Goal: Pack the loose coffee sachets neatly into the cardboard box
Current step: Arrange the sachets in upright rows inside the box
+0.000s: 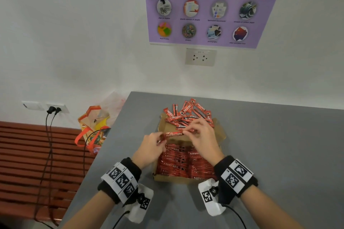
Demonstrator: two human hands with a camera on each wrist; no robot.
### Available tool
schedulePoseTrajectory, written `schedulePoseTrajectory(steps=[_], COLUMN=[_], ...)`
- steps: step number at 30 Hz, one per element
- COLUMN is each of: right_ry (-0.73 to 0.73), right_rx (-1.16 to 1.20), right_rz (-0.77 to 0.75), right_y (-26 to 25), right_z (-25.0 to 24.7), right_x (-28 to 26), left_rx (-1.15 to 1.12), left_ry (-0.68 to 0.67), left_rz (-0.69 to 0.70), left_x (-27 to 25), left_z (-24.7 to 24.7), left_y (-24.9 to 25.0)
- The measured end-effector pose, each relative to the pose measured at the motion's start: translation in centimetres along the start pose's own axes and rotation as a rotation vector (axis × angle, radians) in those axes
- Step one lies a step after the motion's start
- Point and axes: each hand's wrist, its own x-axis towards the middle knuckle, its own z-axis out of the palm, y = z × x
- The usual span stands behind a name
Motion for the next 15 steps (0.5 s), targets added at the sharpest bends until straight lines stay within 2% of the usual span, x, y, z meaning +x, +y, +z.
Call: schedulePoseTrajectory(steps=[2, 4, 8, 13, 15], right_ry=[-0.016, -0.06, -0.097, -0.095, -0.106], right_rx=[0.017, 0.022, 0.054, 0.067, 0.038], right_rz=[0.054, 0.093, 0.111, 0.085, 0.058], right_y=[0.4, 0.6, 0.7, 0.5, 0.6], right_z=[-0.4, -0.5, 0.0, 0.0, 0.1], right_x=[-0.1, -0.2, -0.4, -0.4, -0.5], left_rx=[-0.069, -0.164, -0.289, 0.017, 0.043], left_ry=[0.141, 0.214, 0.145, 0.181, 0.192], left_rz=[-0.029, -0.042, -0.022, 0.023, 0.048], left_x=[0.1, 0.2, 0.2, 0.7, 0.8], left_z=[-0.3, -0.5, -0.4, -0.2, -0.1], left_y=[-0.2, 0.0, 0.9, 0.3, 0.2])
